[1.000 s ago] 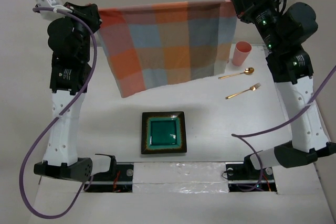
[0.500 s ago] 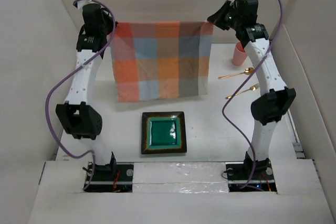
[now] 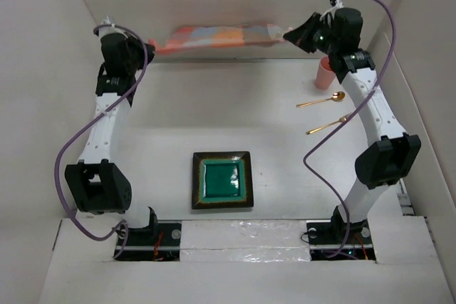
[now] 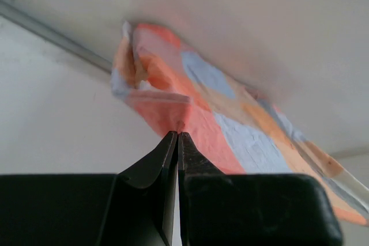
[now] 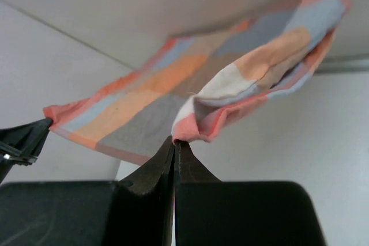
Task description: Set the dinner table for one person
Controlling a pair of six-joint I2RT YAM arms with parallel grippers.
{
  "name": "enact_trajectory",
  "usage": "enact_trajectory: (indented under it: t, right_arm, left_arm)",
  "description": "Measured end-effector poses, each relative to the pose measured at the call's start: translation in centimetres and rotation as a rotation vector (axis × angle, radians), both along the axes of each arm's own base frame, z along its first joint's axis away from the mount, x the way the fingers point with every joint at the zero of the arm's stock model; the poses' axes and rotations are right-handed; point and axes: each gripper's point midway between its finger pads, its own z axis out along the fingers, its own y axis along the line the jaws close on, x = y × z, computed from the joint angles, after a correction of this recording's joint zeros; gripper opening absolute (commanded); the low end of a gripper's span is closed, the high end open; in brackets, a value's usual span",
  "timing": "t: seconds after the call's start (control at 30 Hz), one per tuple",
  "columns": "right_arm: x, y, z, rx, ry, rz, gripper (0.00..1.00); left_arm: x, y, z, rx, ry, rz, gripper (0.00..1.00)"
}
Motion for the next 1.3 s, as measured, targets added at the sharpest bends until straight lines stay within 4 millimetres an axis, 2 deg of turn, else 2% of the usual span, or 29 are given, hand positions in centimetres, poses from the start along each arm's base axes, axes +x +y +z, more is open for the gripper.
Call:
enact_trajectory:
  t: [0.07,0.1,0.17,0.27,0.3,0.33,0.4,0.5,0.57,0.63,0.8,1.03,1.13,1.3]
  right_arm:
    - [-1.1,0.1,-4.0,-0.01,0.058,0.022,0.0]
    - [-1.5,0.1,-6.7,-0.017,0.104,0.028,0.0]
    - [-2.0,-0.1,-12.9,-0.032,0.209,0.036,0.0]
    - [-3.5,-0.7,-22.7,-0.056,0.406,0.039,0.0]
    - [-4.3,-0.8,-25.6,-0.063,0.471,0.041,0.0]
    - [-4.9,-1.0,-28.0,-0.07,0.527,0.043,0.0]
    - [-6.0,-1.3,-31.2,-0.082,0.601,0.047,0.0]
    - [-7.4,-1.5,-33.2,-0.096,0.648,0.053,0.0]
    - [-7.7,-1.6,-33.1,-0.1,0.628,0.056,0.0]
    - [-9.0,-1.8,-33.0,-0.106,0.624,0.059,0.0]
    - [-12.1,-2.2,-32.9,-0.115,0.617,0.061,0.0]
    - [-17.5,-3.2,-36.4,-0.135,0.708,0.044,0.0]
    - [-18.4,-3.4,-37.4,-0.139,0.737,0.041,0.0]
    - [-18.3,-3.5,-37.0,-0.142,0.721,0.03,0.0]
  left_arm:
    - [-1.2,0.0,-4.3,-0.008,0.057,-0.02,0.0]
    - [-1.6,-0.1,-6.9,-0.012,0.098,-0.032,0.0]
    - [-2.5,-0.4,-12.7,-0.022,0.182,-0.049,0.0]
    - [-5.6,-1.0,-22.6,-0.046,0.368,-0.073,0.0]
    - [-6.7,-1.2,-25.1,-0.055,0.422,-0.081,0.0]
    - [-7.8,-1.4,-27.5,-0.064,0.475,-0.088,0.0]
    - [-9.6,-1.7,-30.6,-0.078,0.55,-0.101,0.0]
    - [-10.4,-2.0,-31.9,-0.086,0.571,-0.113,0.0]
    - [-9.9,-2.0,-31.3,-0.083,0.541,-0.118,0.0]
    - [-9.9,-2.0,-30.6,-0.079,0.512,-0.123,0.0]
    - [-11.1,-2.3,-29.8,-0.065,0.487,-0.137,0.0]
    - [-14.7,-3.4,-33.1,-0.069,0.592,-0.161,0.0]
    - [-15.7,-3.4,-34.0,-0.076,0.634,-0.159,0.0]
    - [-16.8,-3.4,-33.7,-0.083,0.641,-0.149,0.0]
